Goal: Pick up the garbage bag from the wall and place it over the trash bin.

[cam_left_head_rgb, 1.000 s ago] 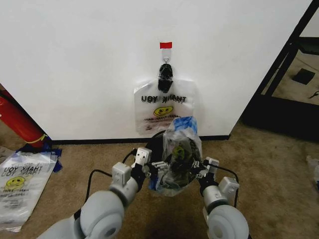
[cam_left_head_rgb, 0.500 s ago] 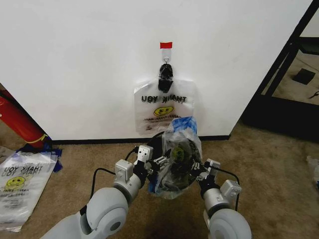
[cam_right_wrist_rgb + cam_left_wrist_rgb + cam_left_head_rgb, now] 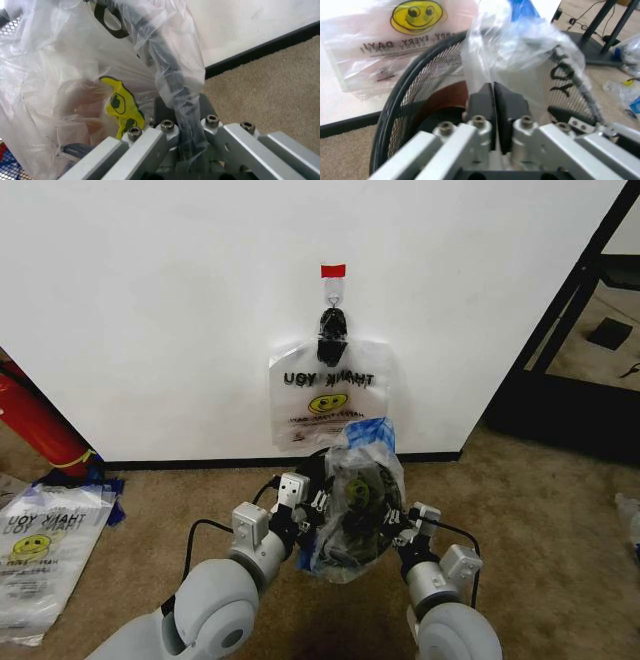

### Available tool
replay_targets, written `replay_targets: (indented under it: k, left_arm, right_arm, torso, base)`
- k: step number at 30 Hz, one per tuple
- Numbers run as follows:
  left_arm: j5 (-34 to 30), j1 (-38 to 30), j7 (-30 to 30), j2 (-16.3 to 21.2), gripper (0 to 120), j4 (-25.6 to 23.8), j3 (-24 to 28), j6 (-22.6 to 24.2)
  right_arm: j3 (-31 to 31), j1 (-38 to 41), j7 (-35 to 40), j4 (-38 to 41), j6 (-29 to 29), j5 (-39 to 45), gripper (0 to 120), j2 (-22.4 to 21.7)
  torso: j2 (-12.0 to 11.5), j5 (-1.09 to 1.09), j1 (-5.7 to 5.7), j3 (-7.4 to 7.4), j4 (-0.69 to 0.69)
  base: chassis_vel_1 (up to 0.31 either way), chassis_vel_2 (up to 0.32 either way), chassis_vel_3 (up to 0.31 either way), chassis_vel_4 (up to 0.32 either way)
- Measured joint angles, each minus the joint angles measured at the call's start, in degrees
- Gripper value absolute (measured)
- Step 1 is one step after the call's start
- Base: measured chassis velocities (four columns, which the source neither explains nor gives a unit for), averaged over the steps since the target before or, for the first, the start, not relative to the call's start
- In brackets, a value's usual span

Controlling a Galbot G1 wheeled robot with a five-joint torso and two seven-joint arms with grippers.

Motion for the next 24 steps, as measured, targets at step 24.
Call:
replay_targets:
  k: [24]
  left_arm:
    - [1.64,1.35,-0.54,0.71,13,-1.76,-0.51,1.0]
  right_arm:
    - [-0.01,-0.03,0.27,-0.15,-0.25,0.37,0,0.32]
  torso:
    - [0.0,0.0,0.0,0.0,0.0]
  base:
    - [0.0,0.0,0.0,0.0]
